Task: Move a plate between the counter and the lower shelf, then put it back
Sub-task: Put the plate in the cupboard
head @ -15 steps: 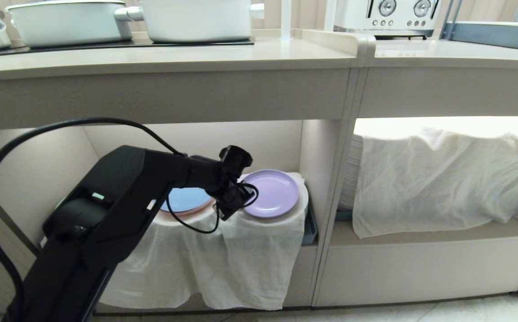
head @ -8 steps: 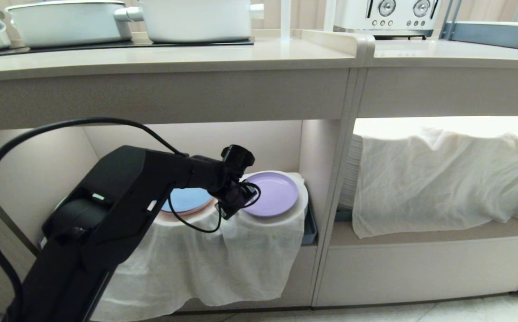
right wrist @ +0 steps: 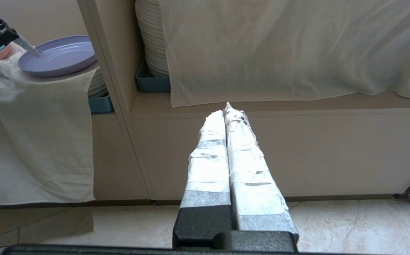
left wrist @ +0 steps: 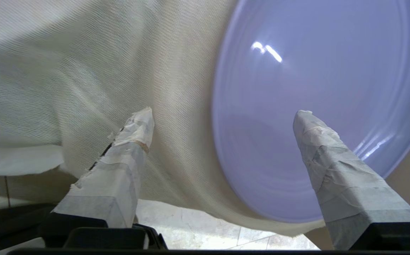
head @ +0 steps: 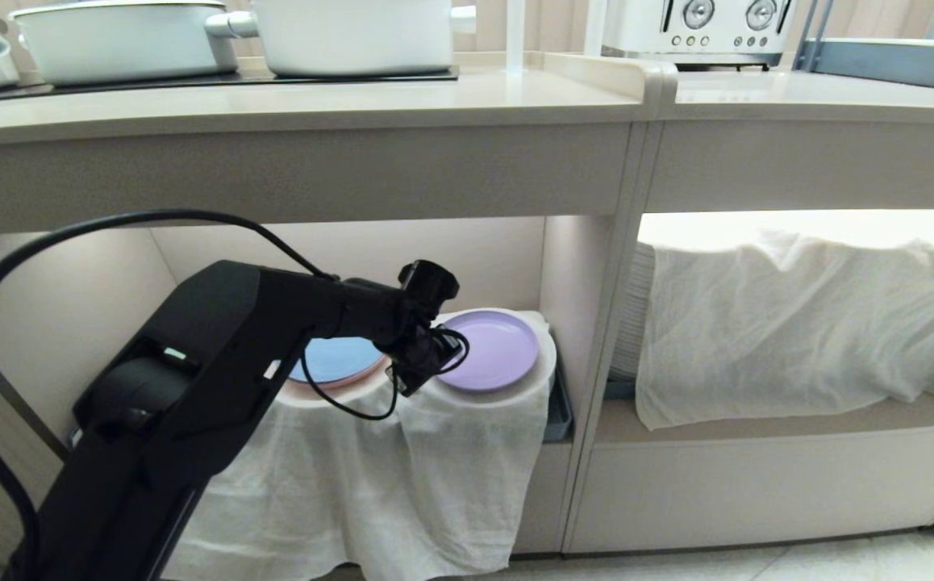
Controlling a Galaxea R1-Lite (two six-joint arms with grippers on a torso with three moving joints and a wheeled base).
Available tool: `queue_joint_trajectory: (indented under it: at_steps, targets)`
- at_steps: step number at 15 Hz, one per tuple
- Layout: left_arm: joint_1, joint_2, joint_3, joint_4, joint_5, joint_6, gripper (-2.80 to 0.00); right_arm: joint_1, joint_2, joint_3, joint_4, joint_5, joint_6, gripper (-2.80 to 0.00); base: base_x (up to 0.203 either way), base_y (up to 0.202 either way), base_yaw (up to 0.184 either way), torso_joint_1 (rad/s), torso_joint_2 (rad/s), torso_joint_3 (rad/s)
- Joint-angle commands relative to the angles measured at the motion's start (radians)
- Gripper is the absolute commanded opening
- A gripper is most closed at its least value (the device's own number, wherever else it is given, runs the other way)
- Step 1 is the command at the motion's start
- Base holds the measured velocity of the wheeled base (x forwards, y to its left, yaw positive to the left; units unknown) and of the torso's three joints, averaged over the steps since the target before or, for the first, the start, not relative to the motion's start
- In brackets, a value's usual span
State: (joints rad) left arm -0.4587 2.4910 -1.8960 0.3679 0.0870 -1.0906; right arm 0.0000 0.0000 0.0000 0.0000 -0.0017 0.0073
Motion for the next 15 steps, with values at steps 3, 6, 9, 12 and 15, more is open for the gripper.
queue_joint_trajectory:
  at_steps: [3,6,9,12,15]
  targets:
    - [-0.004,-0.024,0.0,-0.001,0.0,-0.007,0.0,0.0,0.0,0.0,0.0,0.0,0.0,-2.8,0.0,0.0,0.0,0.0,0.0,0.0]
    - [-0.01,-0.035,0.003,0.029,-0.001,-0.013,0.0,0.0,0.0,0.0,0.0,0.0,0.0,-2.8,0.0,0.0,0.0,0.0,0.0,0.0]
    - [-0.014,-0.049,0.013,0.063,-0.003,-0.049,0.0,0.0,0.0,0.0,0.0,0.0,0.0,-2.8,0.0,0.0,0.0,0.0,0.0,0.0]
    - [-0.017,-0.063,0.014,0.126,-0.003,-0.055,0.0,0.0,0.0,0.0,0.0,0.0,0.0,-2.8,0.0,0.0,0.0,0.0,0.0,0.0]
    - [-0.024,-0.079,0.036,0.138,0.0,-0.058,0.0,0.0,0.0,0.0,0.0,0.0,0.0,-2.8,0.0,0.0,0.0,0.0,0.0,0.0]
